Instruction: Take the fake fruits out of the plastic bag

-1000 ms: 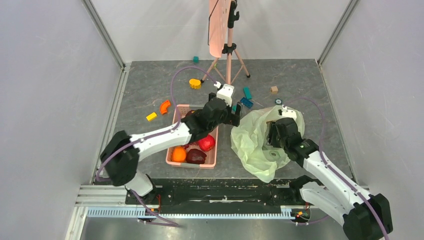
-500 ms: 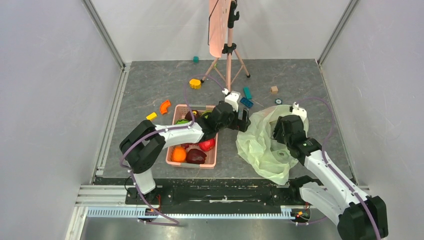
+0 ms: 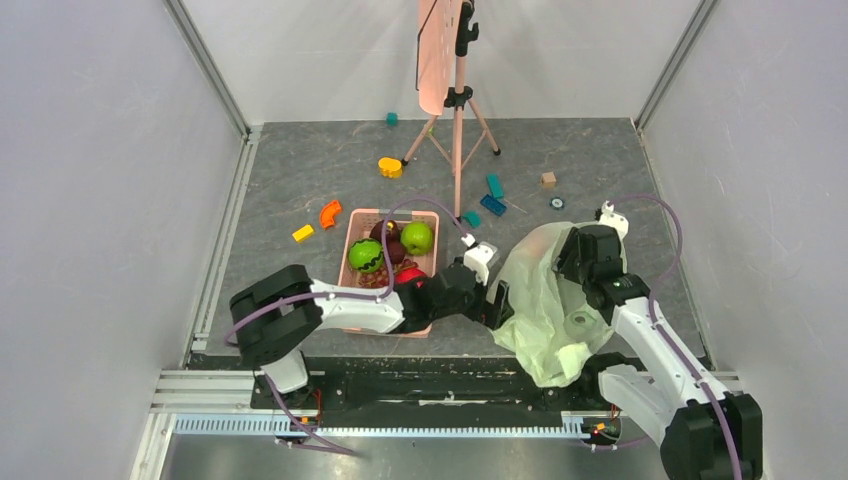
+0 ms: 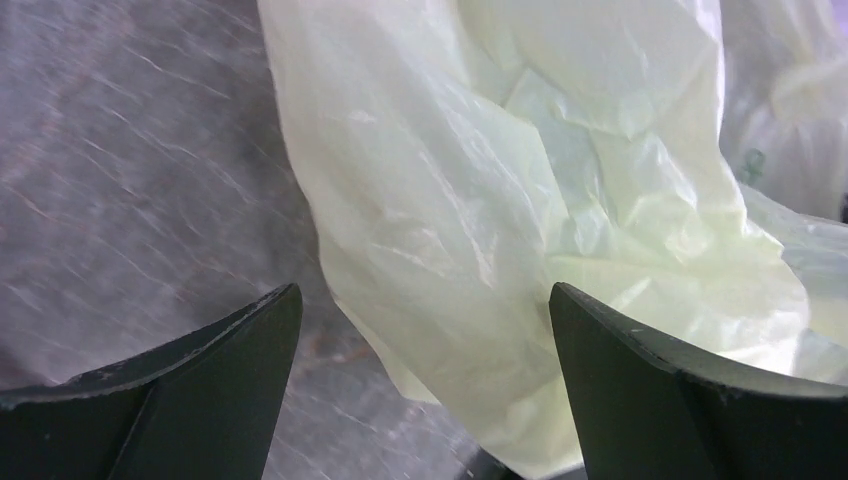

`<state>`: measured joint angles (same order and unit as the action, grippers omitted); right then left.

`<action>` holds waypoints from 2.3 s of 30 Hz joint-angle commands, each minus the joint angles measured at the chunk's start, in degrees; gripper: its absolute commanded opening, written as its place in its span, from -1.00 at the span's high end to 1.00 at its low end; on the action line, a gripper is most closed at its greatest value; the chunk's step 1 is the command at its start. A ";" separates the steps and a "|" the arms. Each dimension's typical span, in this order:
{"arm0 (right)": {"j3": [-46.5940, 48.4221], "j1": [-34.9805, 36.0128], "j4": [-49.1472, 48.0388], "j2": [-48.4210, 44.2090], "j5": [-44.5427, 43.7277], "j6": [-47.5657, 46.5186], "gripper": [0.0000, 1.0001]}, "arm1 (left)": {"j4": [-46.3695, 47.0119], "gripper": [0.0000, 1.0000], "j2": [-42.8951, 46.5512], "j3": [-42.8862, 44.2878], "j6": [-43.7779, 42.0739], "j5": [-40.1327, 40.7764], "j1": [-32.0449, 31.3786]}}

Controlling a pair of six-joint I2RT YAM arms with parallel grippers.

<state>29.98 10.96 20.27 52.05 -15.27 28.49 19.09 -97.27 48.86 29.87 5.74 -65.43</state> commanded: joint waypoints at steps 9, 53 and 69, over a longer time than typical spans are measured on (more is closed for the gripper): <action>-0.56 -2.26 -4.47 -3.78 13.75 -5.64 -0.09 | 1.93 -0.99 19.28 -7.76 2.88 5.32 -4.19; -5.02 -2.26 -3.19 -3.95 9.32 -3.95 0.03 | 13.31 0.96 4.12 -5.71 5.36 -10.81 9.44; -9.81 -2.26 -19.43 -0.16 30.16 -3.58 -0.25 | 5.78 -0.80 8.93 -1.33 3.43 -0.49 11.25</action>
<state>21.21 8.82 8.14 51.51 10.72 24.69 25.78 -84.12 40.42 32.60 1.91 -56.82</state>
